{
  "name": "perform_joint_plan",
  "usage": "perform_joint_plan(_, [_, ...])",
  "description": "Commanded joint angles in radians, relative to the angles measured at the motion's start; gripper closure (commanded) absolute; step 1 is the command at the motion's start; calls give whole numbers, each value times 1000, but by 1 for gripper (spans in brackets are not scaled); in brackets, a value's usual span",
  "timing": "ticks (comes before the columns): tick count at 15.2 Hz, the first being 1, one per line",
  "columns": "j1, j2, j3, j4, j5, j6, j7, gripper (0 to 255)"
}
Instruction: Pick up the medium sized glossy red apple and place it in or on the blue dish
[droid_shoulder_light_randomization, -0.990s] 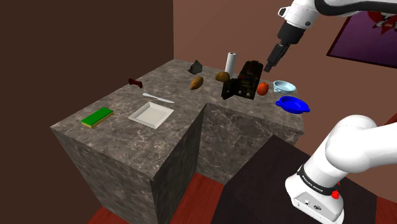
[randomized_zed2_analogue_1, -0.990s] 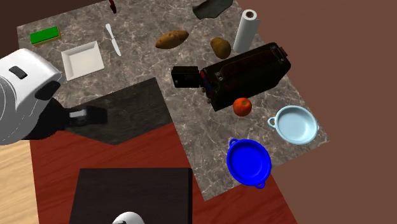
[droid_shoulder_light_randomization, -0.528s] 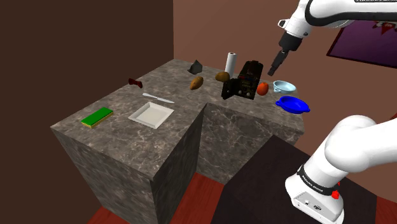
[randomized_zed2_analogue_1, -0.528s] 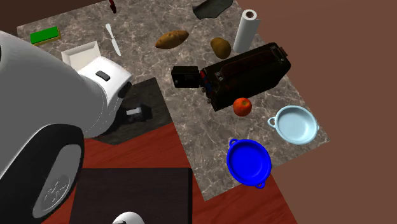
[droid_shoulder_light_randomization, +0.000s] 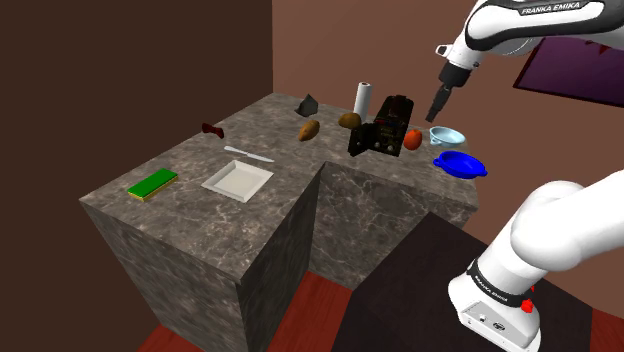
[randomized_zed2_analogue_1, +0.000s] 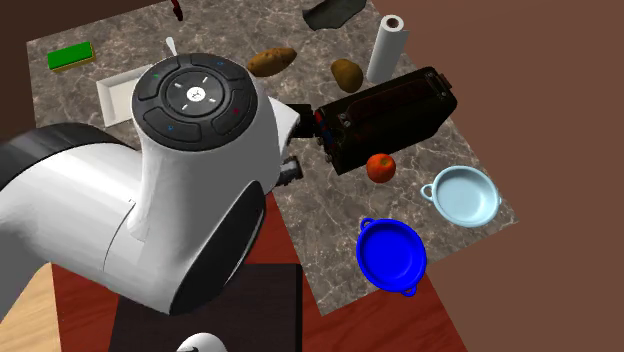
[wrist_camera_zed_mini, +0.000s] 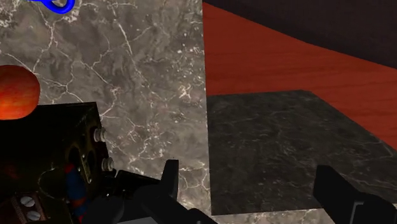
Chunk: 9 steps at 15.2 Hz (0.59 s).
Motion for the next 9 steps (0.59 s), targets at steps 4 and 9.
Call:
perform_joint_plan(4, [29, 179, -140, 97, 37, 53, -190, 0])
perform_joint_plan(9, [57, 395, -267, 225, 149, 78, -404, 0])
